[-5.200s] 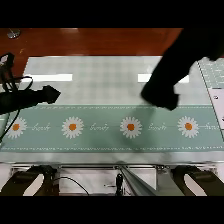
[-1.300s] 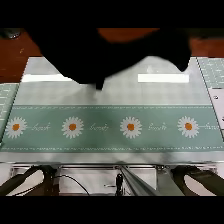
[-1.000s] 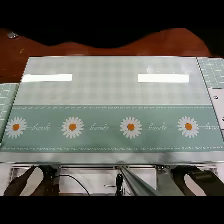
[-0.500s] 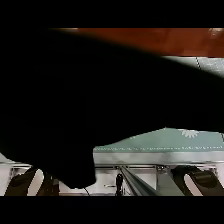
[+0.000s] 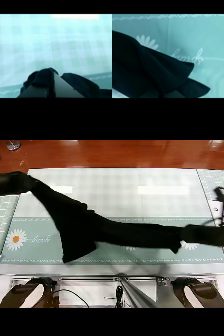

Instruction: Fold the shirts.

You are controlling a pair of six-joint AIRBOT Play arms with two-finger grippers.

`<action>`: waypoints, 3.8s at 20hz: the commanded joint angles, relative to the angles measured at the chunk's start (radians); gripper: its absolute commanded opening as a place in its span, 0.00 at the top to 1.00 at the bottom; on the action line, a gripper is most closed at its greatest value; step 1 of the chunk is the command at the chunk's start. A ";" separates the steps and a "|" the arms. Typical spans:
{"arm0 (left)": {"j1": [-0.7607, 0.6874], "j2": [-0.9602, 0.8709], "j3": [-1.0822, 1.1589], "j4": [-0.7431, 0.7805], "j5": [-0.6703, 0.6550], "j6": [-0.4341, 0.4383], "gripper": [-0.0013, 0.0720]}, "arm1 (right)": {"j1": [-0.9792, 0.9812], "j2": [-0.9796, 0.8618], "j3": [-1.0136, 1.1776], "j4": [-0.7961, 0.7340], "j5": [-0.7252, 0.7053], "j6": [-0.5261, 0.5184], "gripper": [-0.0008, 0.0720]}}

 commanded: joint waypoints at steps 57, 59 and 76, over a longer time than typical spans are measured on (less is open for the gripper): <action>0.092 -0.546 -0.240 -0.423 -0.124 0.161 0.95 | -0.440 -0.835 -0.033 0.516 -0.290 -0.359 0.14; 0.086 -0.546 -0.240 -0.425 -0.124 0.161 0.95 | -0.405 -0.867 -0.004 0.508 -0.288 -0.338 0.22; 0.138 -0.272 0.764 -0.662 -0.145 0.137 0.95 | -0.378 -0.500 0.995 0.375 0.079 -0.278 0.95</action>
